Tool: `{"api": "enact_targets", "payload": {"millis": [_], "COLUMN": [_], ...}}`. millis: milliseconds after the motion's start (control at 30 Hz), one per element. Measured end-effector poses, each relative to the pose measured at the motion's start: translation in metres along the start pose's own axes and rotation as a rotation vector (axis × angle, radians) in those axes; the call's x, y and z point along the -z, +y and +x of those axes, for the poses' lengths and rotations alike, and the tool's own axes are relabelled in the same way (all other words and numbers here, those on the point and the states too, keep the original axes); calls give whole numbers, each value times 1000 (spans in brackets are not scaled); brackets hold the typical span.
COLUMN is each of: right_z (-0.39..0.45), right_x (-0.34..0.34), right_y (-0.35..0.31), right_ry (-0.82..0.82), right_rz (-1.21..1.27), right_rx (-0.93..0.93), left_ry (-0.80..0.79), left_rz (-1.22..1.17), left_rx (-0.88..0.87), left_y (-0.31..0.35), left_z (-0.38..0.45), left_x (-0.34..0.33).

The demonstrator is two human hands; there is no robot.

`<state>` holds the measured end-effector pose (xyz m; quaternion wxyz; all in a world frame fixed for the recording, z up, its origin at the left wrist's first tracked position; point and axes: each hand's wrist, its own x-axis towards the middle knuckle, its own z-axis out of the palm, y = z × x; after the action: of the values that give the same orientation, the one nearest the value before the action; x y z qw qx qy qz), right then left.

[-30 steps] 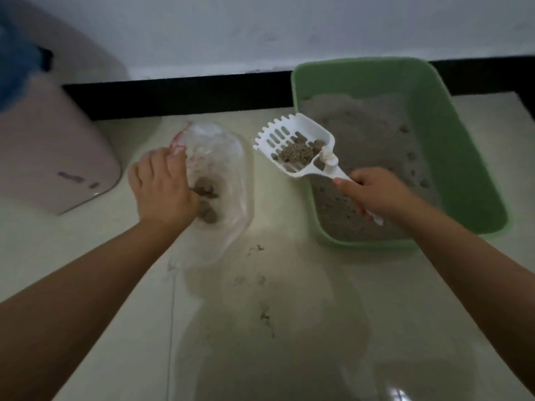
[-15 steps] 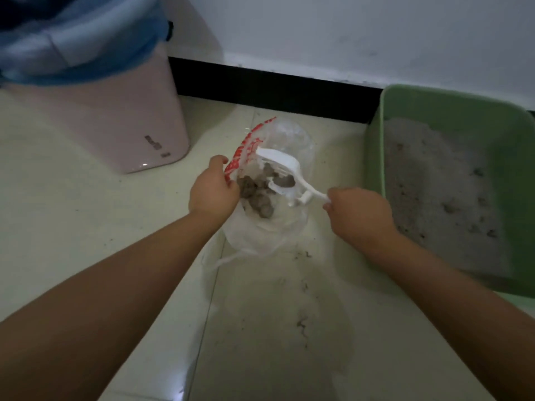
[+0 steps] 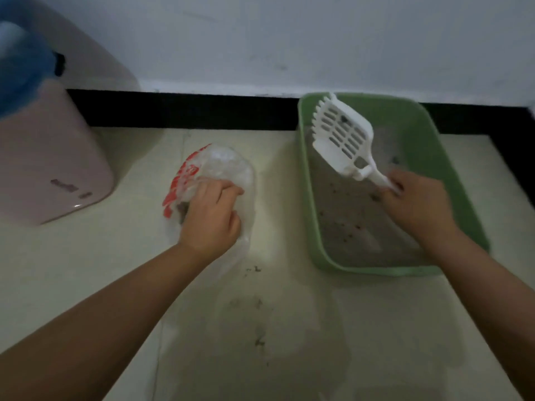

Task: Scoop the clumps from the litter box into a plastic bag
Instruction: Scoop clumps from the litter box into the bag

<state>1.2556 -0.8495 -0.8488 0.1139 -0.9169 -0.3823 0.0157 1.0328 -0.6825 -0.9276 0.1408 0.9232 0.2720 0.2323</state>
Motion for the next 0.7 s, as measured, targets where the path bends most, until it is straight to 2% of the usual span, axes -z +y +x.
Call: {"api": "enact_targets", "payload": {"millis": [200, 300, 400, 533, 700], "right_z": [-3, -8, -8, -5, 16], "right_x": [52, 62, 55, 28, -6], "right_y": [87, 114, 130, 141, 138], "right_ry": [-323, -467, -587, -617, -528], "right_rz": [-142, -172, -221, -121, 19], "right_rx": [-404, -505, -528, -519, -431], "left_ry": [-49, -117, -199, -221, -259], "left_rz": [-132, -61, 13, 81, 112], "left_rx": [-269, -347, -438, -493, -538], "left_y": [62, 81, 83, 85, 88], "left_z": [40, 55, 63, 68, 74], "left_x": [-43, -64, -80, -87, -87]}}
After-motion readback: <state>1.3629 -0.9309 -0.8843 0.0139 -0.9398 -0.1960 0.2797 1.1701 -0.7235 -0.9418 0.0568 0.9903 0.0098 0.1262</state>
